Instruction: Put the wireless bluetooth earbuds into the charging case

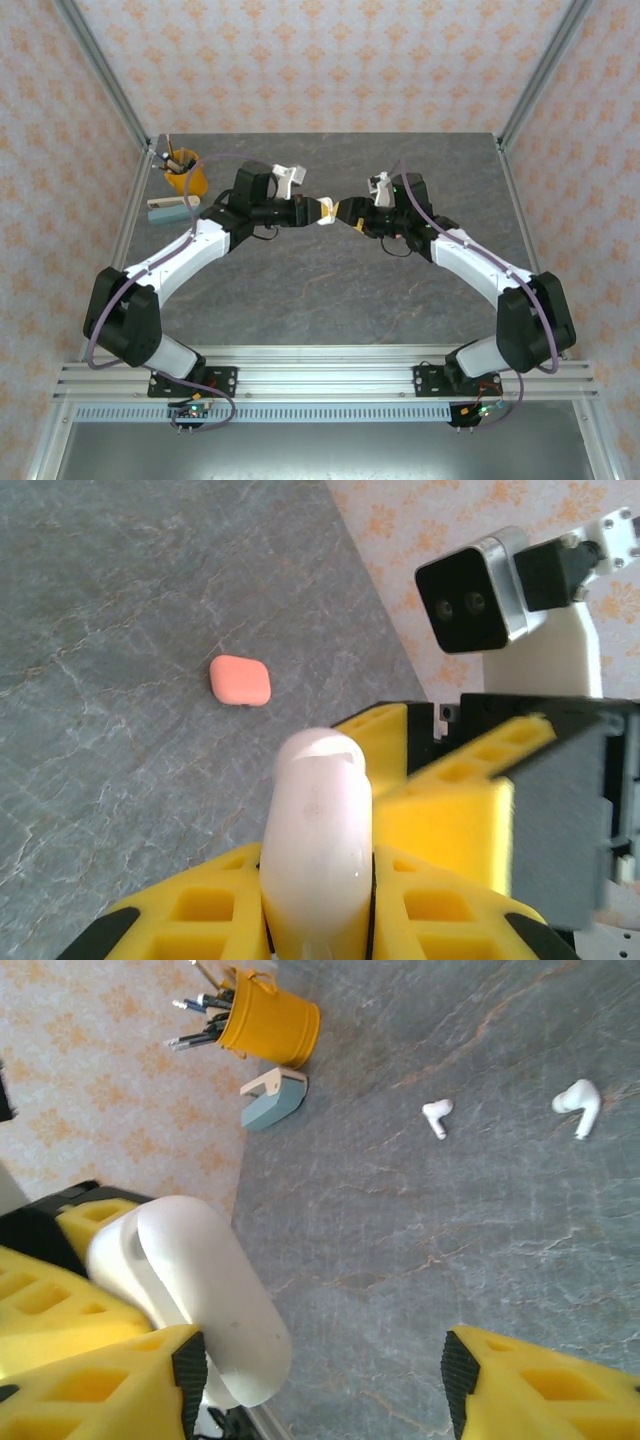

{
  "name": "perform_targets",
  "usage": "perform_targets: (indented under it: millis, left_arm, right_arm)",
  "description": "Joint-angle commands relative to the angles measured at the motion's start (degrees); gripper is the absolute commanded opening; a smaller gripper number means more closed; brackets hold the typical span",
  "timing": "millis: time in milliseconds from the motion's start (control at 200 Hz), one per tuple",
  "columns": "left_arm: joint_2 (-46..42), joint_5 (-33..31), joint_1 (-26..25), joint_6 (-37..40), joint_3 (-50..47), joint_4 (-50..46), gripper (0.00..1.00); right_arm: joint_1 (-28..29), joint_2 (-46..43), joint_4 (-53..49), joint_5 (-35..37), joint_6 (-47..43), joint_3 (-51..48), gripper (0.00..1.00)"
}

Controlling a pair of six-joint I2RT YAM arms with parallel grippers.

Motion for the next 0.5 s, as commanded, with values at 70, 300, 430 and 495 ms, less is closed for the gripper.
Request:
perform_targets:
  millis: [70, 300, 430, 495]
  left_arm:
    - [-6.1, 3.3, -0.2, 1.5, 3.6, 1.0, 0.00]
    - [-6.5, 3.8, -0.2, 2.2, 3.0, 0.4, 0.00]
    - [-5.8, 4.8, 0.0, 2.1, 3.0, 1.3, 0.00]
    - [-5.2, 5.2, -0.1, 2.1, 3.3, 1.4, 0.00]
  right_arm:
    - [-3.9, 2.8, 3.1, 3.5, 2.3, -2.8, 0.61]
    - [-4.2, -3.2, 0.5, 0.2, 0.9, -1.7, 0.60]
    - [-4.2, -7.5, 0.1, -4.5, 0.2, 0.2, 0.56]
    - [-4.3, -8.4, -0.5, -6.6, -0.2, 1.7, 0.54]
